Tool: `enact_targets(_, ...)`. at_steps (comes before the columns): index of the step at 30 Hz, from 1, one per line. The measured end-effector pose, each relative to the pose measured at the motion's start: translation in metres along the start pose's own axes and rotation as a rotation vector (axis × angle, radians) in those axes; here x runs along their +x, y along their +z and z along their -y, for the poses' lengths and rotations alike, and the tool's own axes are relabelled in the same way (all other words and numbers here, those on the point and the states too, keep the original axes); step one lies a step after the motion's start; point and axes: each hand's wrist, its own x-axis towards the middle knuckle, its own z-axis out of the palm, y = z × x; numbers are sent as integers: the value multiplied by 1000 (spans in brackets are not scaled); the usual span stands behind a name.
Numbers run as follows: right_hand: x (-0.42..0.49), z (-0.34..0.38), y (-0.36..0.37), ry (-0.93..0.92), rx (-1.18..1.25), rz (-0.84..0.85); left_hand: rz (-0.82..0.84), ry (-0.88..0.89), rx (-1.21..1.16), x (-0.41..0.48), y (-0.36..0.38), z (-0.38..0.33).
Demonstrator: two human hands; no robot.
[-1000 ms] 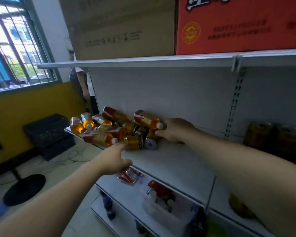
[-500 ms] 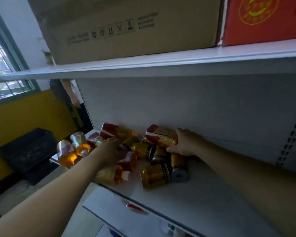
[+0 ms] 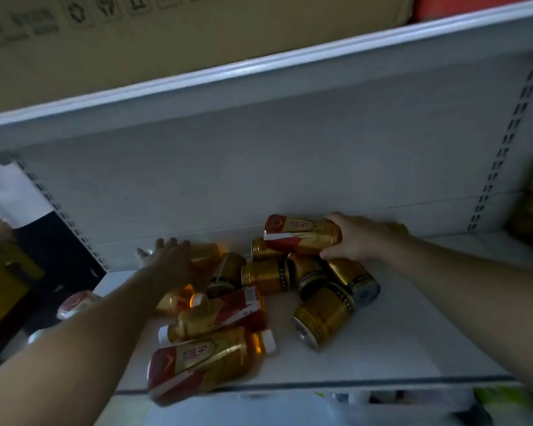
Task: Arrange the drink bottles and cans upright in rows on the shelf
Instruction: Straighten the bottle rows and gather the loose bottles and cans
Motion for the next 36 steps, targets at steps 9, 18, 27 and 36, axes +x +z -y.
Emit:
enact_targets(9,-8,32,-17,-145,188,-247,-73,11,94,21,13,6)
enact_targets(18,1,67,-28,-298,475,-480,-299,44,-74,0,7,17)
enact_targets(27,-19,96,-44,-301,997,-551,-268,-231,-1759,-61,-31,-54)
enact_targets(36,-112,54,-47,-61,1023,-618,183,39,-2223,-117,-46,-131)
